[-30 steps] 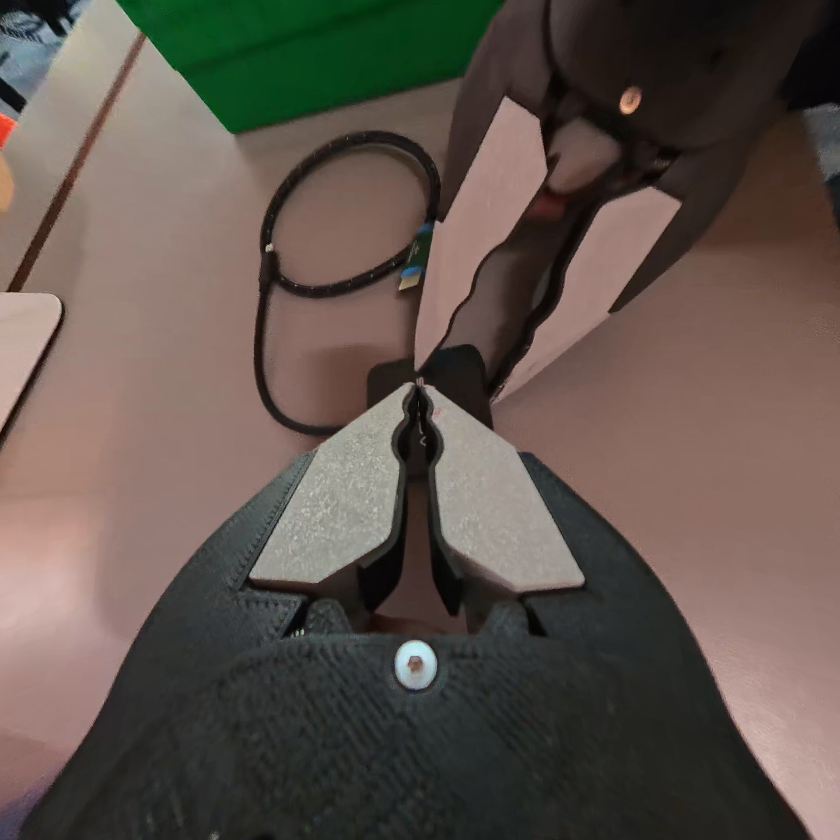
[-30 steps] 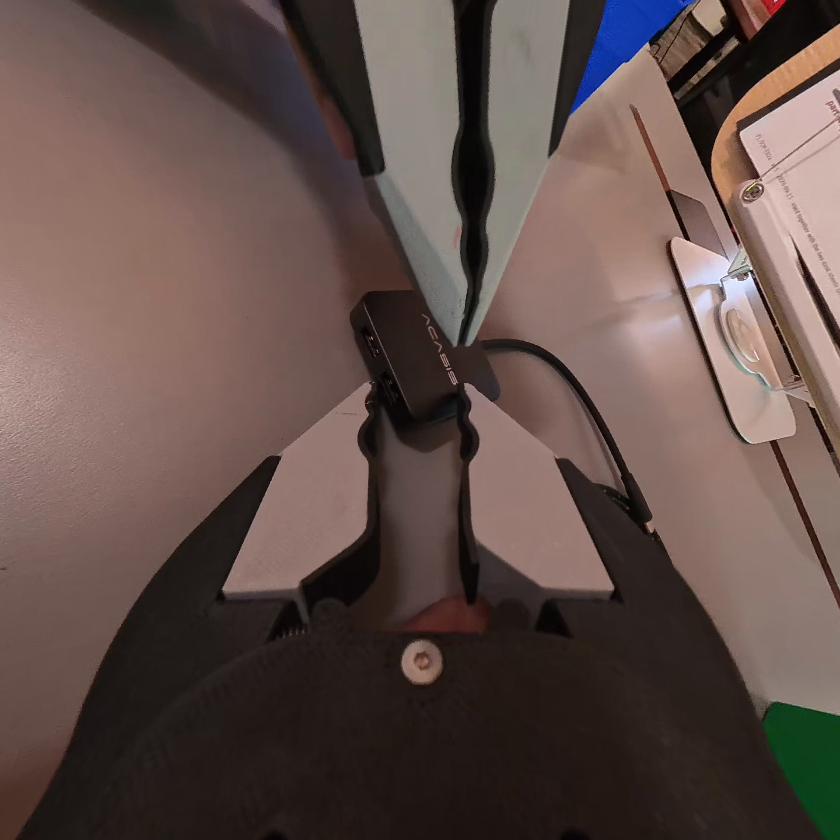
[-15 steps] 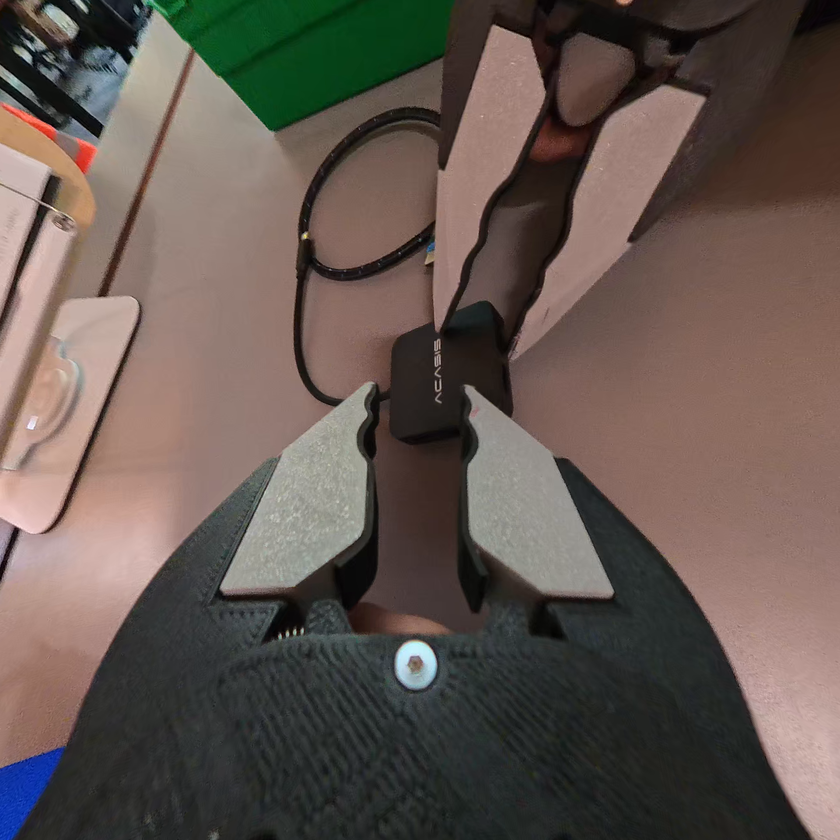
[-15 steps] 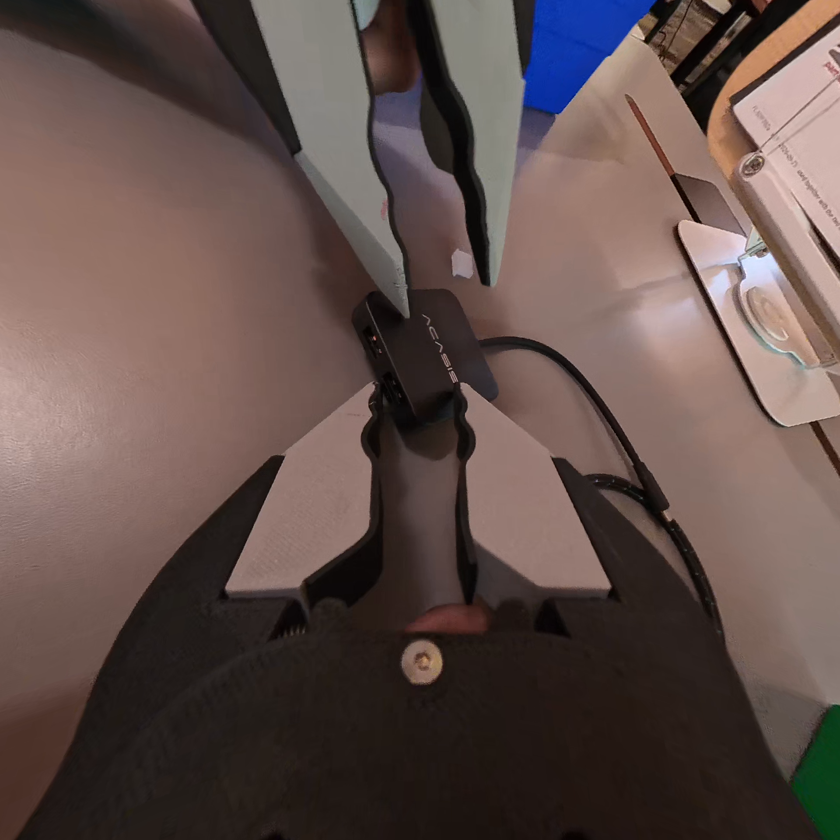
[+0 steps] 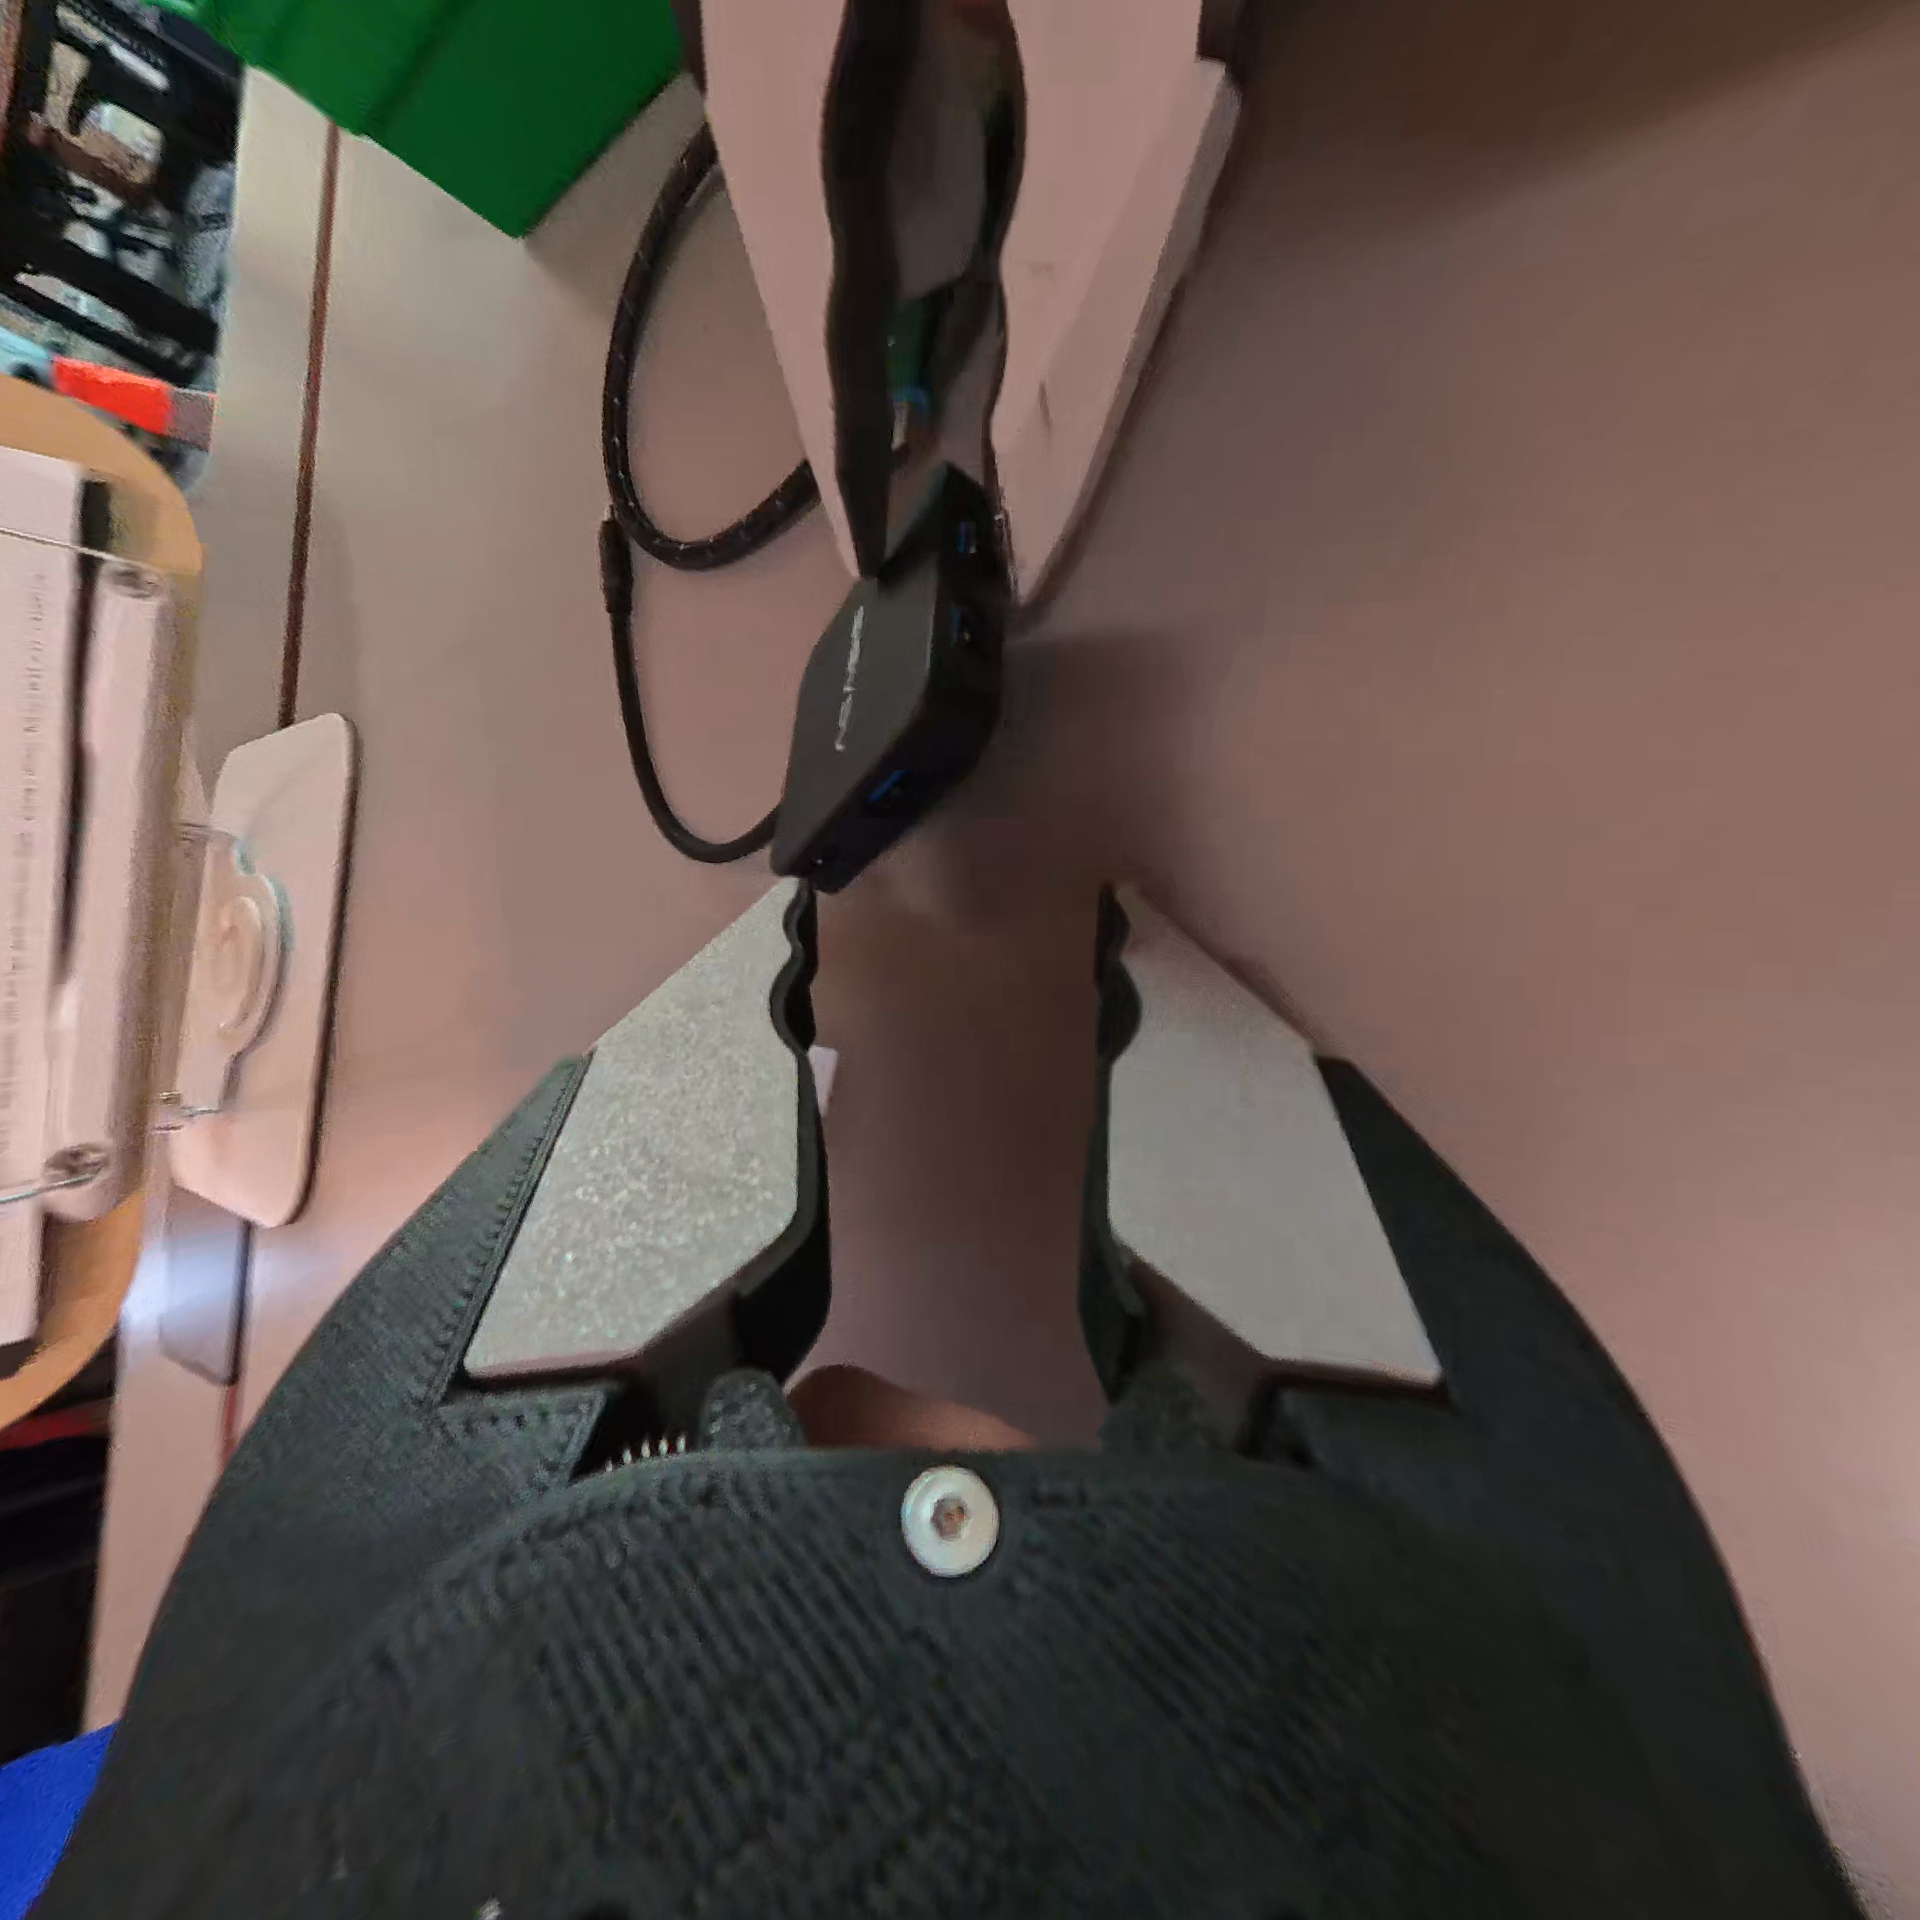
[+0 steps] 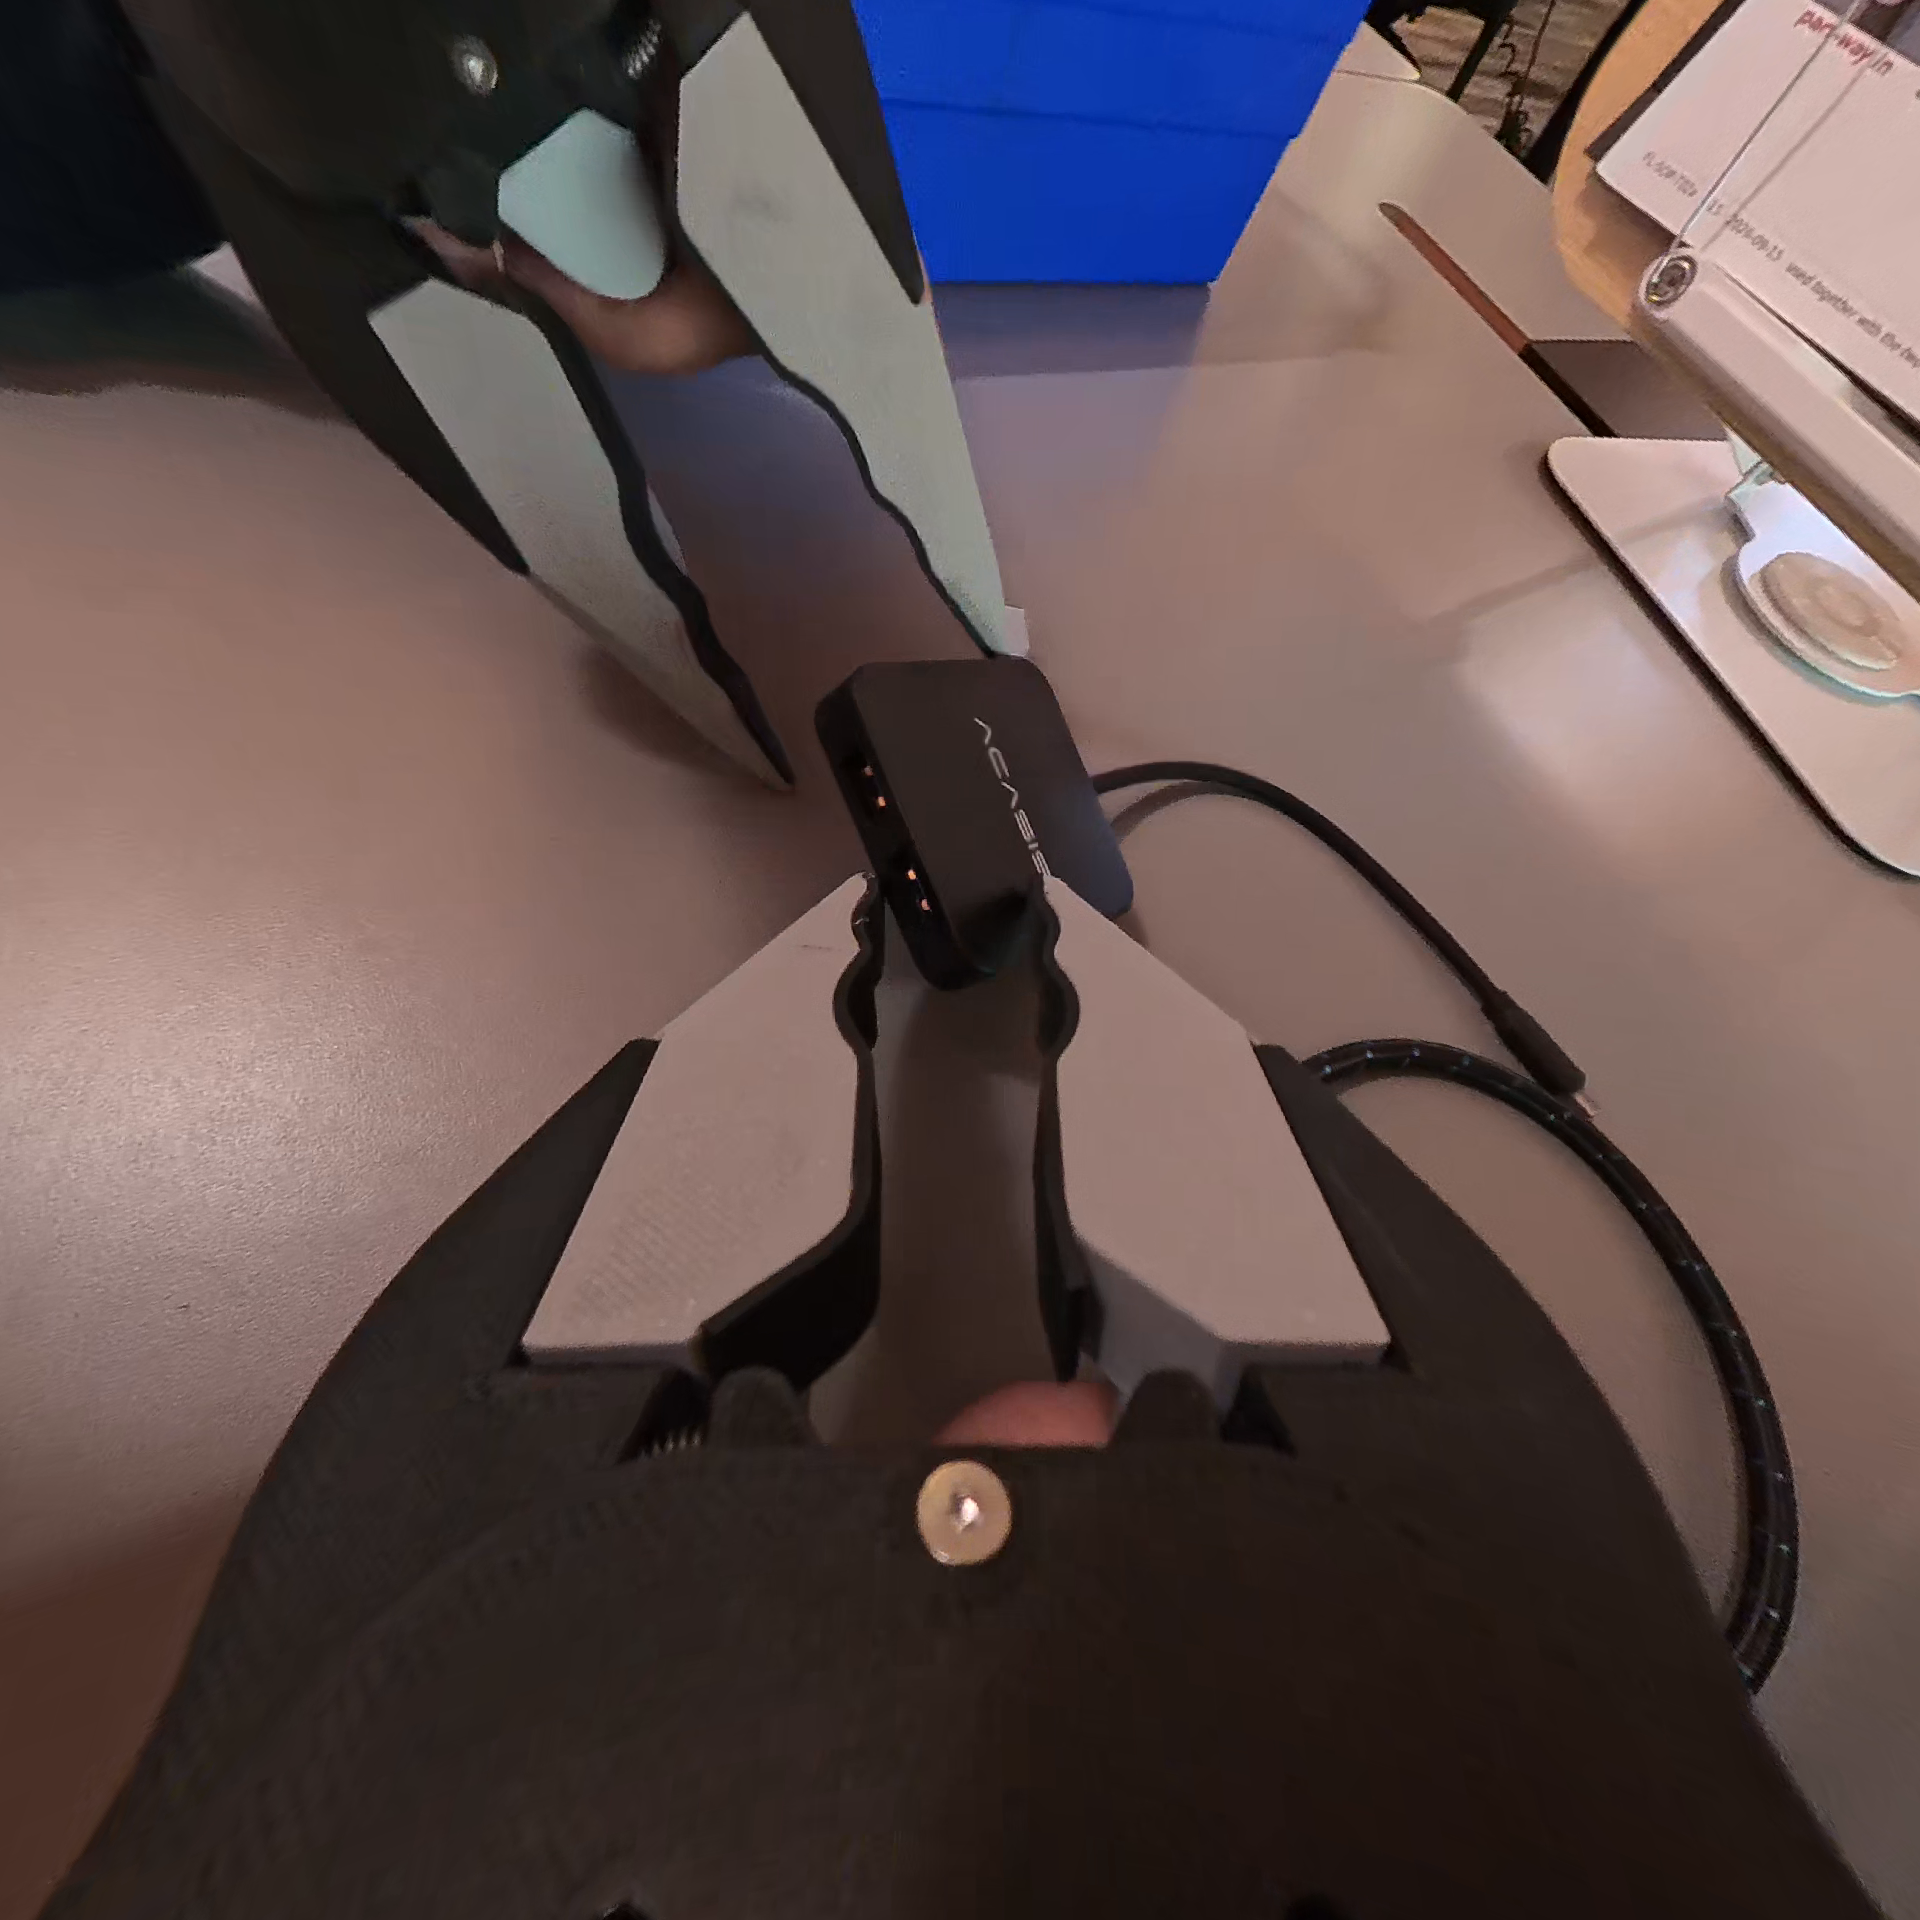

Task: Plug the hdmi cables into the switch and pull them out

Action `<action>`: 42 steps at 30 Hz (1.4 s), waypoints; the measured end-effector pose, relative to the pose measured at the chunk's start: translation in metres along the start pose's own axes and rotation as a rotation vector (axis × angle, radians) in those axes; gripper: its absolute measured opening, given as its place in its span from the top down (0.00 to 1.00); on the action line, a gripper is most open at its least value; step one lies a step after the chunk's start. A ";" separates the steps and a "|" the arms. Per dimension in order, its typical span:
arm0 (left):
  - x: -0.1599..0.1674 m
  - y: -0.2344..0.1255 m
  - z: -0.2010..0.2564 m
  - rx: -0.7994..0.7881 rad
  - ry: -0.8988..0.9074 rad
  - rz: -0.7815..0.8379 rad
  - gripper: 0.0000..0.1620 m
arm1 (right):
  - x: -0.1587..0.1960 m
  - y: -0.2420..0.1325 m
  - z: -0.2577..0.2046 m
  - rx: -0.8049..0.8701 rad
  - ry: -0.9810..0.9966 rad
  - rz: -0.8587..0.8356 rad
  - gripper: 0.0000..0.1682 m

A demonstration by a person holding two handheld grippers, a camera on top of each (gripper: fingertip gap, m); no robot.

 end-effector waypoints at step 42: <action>-0.022 0.000 -0.050 -0.504 -0.225 0.240 0.93 | 0.001 -0.026 0.021 0.196 0.087 0.158 0.80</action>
Point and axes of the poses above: each gripper's, where its closed fingertips meet, y out along the fingers, x out of its underside, z = x × y across the jaws, the point moved 7 cm from there along -y, back along the fingers, and after that the axes turned 13 degrees about -z, right-handed, at the moved point
